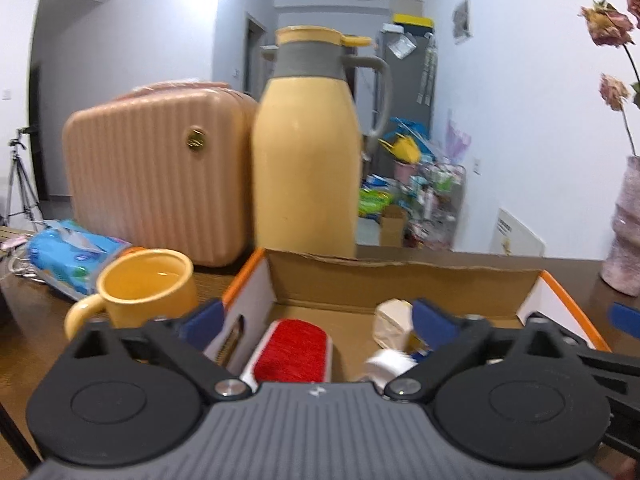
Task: Organize rigid objects
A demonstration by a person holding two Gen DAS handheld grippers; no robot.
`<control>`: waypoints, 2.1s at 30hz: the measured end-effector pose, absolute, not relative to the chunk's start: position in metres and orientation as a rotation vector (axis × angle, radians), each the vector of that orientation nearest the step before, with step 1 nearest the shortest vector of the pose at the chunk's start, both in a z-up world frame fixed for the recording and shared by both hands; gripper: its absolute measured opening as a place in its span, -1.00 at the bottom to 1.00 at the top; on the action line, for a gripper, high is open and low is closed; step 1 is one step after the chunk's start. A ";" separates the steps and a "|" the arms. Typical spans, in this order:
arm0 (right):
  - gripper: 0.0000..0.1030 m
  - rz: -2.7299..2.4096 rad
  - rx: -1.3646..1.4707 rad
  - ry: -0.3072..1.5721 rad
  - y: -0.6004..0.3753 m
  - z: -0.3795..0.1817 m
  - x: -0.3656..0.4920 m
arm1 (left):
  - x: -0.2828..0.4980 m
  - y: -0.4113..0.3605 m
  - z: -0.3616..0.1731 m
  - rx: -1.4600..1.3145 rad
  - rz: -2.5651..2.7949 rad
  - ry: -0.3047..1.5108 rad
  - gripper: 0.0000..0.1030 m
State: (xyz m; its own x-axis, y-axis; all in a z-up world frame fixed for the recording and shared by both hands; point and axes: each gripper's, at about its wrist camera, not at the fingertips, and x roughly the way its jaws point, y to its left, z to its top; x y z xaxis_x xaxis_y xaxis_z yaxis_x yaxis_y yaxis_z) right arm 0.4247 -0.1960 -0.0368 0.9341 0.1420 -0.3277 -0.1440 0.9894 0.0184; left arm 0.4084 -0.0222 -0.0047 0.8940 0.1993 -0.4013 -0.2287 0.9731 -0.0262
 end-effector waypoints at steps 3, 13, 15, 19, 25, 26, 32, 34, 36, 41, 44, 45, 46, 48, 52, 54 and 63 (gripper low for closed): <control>1.00 0.118 -0.007 0.309 -0.197 -0.036 0.423 | 0.407 -0.021 -0.003 -0.084 0.216 0.402 1.00; 1.00 0.103 -0.010 0.309 -0.199 -0.036 0.422 | 0.404 -0.017 0.000 -0.088 0.225 0.395 1.00; 1.00 0.102 -0.010 0.307 -0.199 -0.035 0.420 | 0.401 -0.018 0.001 -0.086 0.223 0.391 1.00; 1.00 0.104 0.006 0.299 -0.202 -0.033 0.412 | 0.393 -0.017 0.003 -0.075 0.219 0.378 1.00; 1.00 0.111 0.032 0.291 -0.209 -0.032 0.398 | 0.376 -0.012 0.004 -0.074 0.211 0.373 1.00; 1.00 0.111 0.036 0.292 -0.210 -0.031 0.395 | 0.373 -0.012 0.004 -0.074 0.212 0.372 1.00; 1.00 0.096 0.058 0.278 -0.215 -0.030 0.371 | 0.345 -0.005 0.004 -0.066 0.215 0.352 1.00; 1.00 0.093 0.066 0.271 -0.218 -0.029 0.361 | 0.334 -0.003 0.005 -0.064 0.212 0.340 1.00; 1.00 0.087 0.070 0.264 -0.219 -0.028 0.350 | 0.321 -0.001 0.006 -0.060 0.210 0.325 1.00; 1.00 0.089 0.081 0.249 -0.224 -0.026 0.317 | 0.289 0.004 0.011 -0.059 0.193 0.292 1.00; 1.00 0.093 0.080 0.246 -0.226 -0.025 0.296 | 0.265 0.006 0.015 -0.050 0.185 0.276 1.00; 1.00 0.093 0.078 0.242 -0.227 -0.025 0.288 | 0.258 0.006 0.015 -0.048 0.182 0.273 1.00; 1.00 0.093 0.078 0.240 -0.227 -0.024 0.281 | 0.248 0.007 0.016 -0.050 0.177 0.271 1.00; 1.00 0.098 0.077 0.232 -0.229 -0.023 0.263 | 0.231 0.010 0.016 -0.055 0.169 0.269 1.00; 1.00 0.112 0.060 0.218 -0.231 -0.019 0.226 | 0.193 0.013 0.018 -0.058 0.153 0.255 1.00; 1.00 0.125 0.049 0.214 -0.231 -0.018 0.205 | 0.174 0.014 0.018 -0.050 0.138 0.247 1.00; 1.00 0.172 0.035 0.198 -0.242 -0.009 0.111 | 0.094 0.017 0.010 -0.029 0.084 0.256 1.00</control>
